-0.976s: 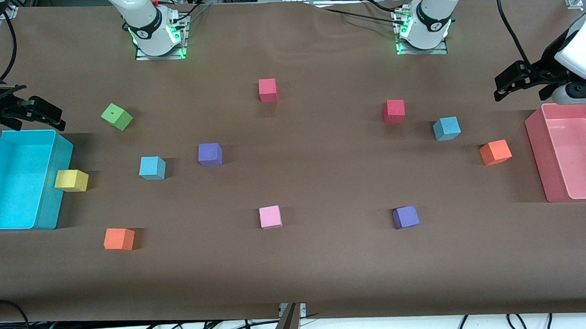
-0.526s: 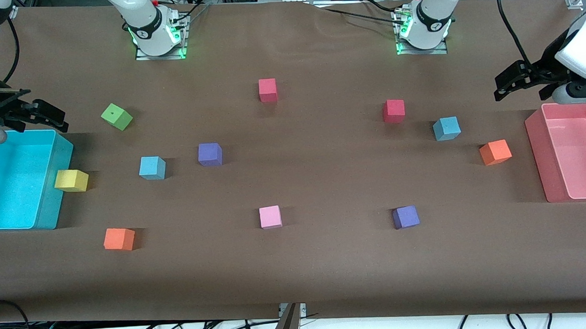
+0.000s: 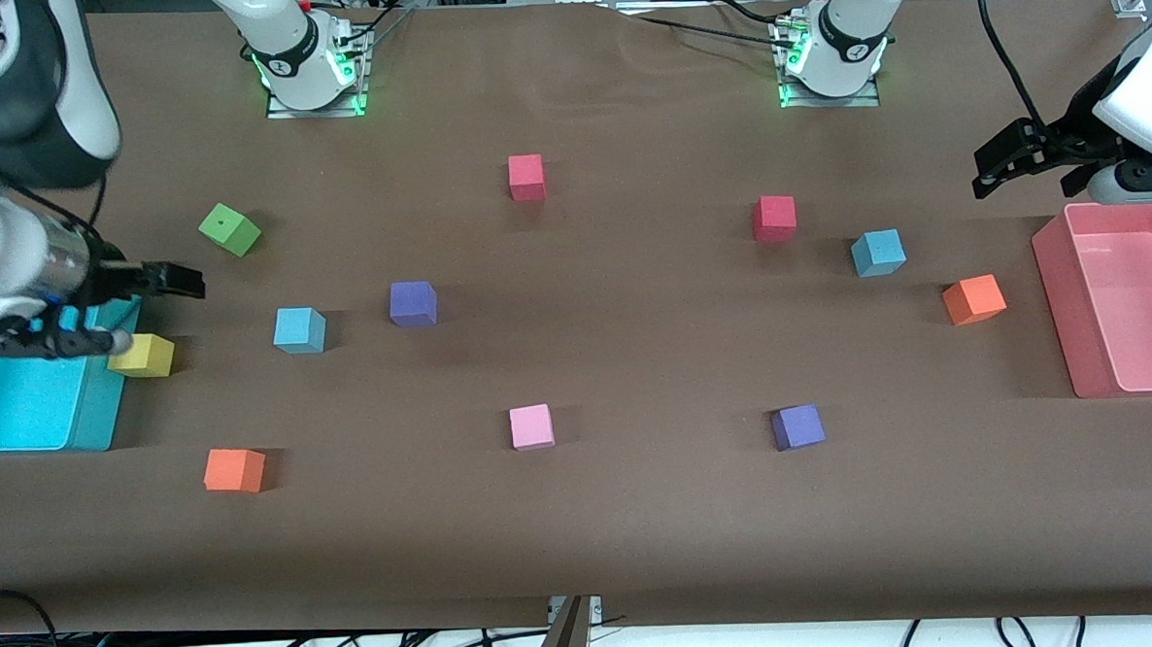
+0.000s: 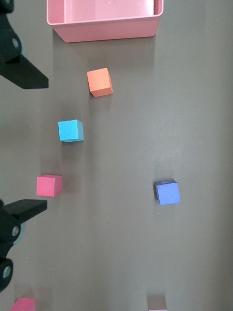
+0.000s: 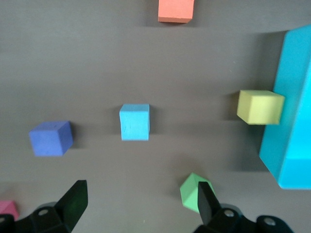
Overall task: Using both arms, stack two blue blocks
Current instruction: 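Reach the right gripper down to the light blue cube beside the cyan bin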
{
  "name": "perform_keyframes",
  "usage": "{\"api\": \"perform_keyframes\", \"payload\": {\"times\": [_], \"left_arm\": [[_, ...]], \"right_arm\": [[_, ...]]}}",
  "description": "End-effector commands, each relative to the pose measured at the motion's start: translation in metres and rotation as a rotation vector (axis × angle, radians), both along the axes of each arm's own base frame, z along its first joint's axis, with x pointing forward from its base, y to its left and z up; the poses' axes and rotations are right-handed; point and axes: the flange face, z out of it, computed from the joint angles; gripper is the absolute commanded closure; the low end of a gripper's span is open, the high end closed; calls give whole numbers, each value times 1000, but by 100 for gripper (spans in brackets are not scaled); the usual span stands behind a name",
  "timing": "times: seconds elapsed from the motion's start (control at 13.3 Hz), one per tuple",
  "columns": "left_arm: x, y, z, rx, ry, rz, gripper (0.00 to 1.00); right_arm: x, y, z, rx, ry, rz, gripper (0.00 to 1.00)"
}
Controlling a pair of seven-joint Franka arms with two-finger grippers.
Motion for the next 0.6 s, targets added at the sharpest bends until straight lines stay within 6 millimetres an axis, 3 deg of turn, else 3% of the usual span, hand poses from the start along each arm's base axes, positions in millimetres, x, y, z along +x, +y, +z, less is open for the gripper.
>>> {"api": "perform_keyframes", "payload": {"times": [0.0,0.53], "left_arm": [[-1,3,8,5,-4,1,0],[-1,0,7,5,-2,1,0]], "right_arm": [[5,14,-38,-17,-18,19,0],[0,45,-145,-22,-64,-38,0]]}}
